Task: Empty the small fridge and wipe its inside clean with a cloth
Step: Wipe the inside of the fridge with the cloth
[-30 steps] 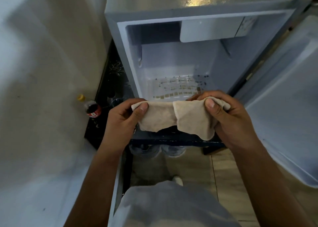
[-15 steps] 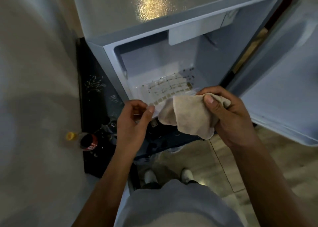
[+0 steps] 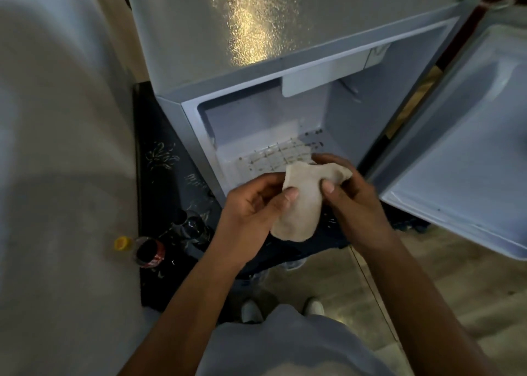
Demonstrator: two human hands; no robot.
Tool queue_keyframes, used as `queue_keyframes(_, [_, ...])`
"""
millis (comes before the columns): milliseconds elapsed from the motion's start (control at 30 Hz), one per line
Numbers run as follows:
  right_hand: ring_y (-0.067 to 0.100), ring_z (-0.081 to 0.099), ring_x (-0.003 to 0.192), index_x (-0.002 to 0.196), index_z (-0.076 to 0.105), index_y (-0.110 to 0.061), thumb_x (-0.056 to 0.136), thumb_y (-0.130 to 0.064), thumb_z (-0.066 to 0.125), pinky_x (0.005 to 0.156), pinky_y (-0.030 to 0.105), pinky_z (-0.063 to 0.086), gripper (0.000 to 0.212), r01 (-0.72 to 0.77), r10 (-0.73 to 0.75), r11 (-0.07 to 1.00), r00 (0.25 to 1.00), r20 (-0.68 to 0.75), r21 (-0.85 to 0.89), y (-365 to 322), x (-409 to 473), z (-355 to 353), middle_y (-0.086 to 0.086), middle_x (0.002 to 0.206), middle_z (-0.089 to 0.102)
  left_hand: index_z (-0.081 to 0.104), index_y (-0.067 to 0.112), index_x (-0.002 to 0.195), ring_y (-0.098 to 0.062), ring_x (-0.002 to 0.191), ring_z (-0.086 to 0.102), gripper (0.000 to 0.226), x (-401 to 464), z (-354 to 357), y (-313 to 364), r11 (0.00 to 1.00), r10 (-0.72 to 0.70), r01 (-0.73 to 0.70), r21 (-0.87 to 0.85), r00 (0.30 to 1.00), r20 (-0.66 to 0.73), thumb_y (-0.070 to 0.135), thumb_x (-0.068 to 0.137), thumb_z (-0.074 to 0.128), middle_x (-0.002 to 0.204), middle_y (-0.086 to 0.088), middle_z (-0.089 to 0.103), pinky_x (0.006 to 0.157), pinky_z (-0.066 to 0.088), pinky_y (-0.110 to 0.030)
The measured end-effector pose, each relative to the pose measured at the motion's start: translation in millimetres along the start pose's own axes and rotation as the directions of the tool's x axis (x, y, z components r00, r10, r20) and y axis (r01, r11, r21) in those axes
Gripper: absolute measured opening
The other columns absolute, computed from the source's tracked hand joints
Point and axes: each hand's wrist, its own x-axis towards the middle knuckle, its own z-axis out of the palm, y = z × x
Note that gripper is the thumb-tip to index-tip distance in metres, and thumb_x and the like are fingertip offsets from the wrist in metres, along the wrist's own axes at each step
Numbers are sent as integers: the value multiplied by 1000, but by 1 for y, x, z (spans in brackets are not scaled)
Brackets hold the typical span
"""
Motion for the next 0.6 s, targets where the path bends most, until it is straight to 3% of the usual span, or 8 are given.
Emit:
queue_keyframes(67, [18,69,110,113,72,-25,64,-58,86,87,32,58,61,-129,124,988,990,64,87,5,-3,-1,1,115,74,71,26,105,0,93,73,20,-2,-2,12,996,28,-30,82,999,23,14,89,68,96,16,78,77,57,-15])
queue_keyframes(133, [10,72,96,102,75,-19,55,-57,90,77,24,57,63,-103,102,995,989,111,3,2,-3,-3,-1,100,77,71,26,111,1,98,72,21,-3,-7,20,938,135,-138,318,990,33,18,92,69,102,15,78,82,58,-17])
queue_keyframes(233, [19,70,92,107,67,2,65,-38,85,76,31,56,61,-37,56,994,983,175,-107,-9,-2,-7,17,97,73,72,22,117,0,99,69,25,-4,-15,29,753,298,-295,588,950,96,28,92,70,105,15,75,86,58,-24])
queue_keyframes(367, [21,71,97,111,67,-6,84,-36,73,81,32,56,41,3,17,997,969,245,-80,-25,0,-9,18,103,71,74,19,111,-3,93,69,22,1,-20,50,655,358,-385,650,916,181,30,92,71,101,9,75,84,58,-32])
queue_keyframes(433, [17,68,95,111,65,-2,93,-27,69,81,28,54,31,21,-2,996,976,218,-84,-32,3,-10,21,103,68,74,14,110,-9,103,67,23,7,-28,67,492,474,-477,728,849,236,30,95,67,109,2,73,91,56,-36])
queue_keyframes(500, [7,68,97,109,69,-14,91,-25,63,84,21,53,22,-7,14,999,987,161,-47,-29,9,-15,3,102,74,72,8,113,-22,123,59,28,14,-38,85,248,571,-534,808,755,324,30,97,65,126,-8,66,106,47,-41])
queue_keyframes(533, [4,69,100,109,71,-23,88,-29,62,86,21,53,23,-33,34,999,992,123,-12,-25,12,-18,-7,104,75,70,7,118,-30,134,52,34,17,-43,94,112,574,-540,834,721,390,33,97,63,135,-13,60,112,42,-45])
queue_keyframes(600, [8,69,109,112,73,-30,82,-40,67,94,28,53,32,-122,120,988,992,32,89,-8,22,-28,-9,114,75,63,9,130,-38,149,33,48,24,-53,109,-105,499,-495,862,724,477,44,98,58,151,-19,47,117,35,-57])
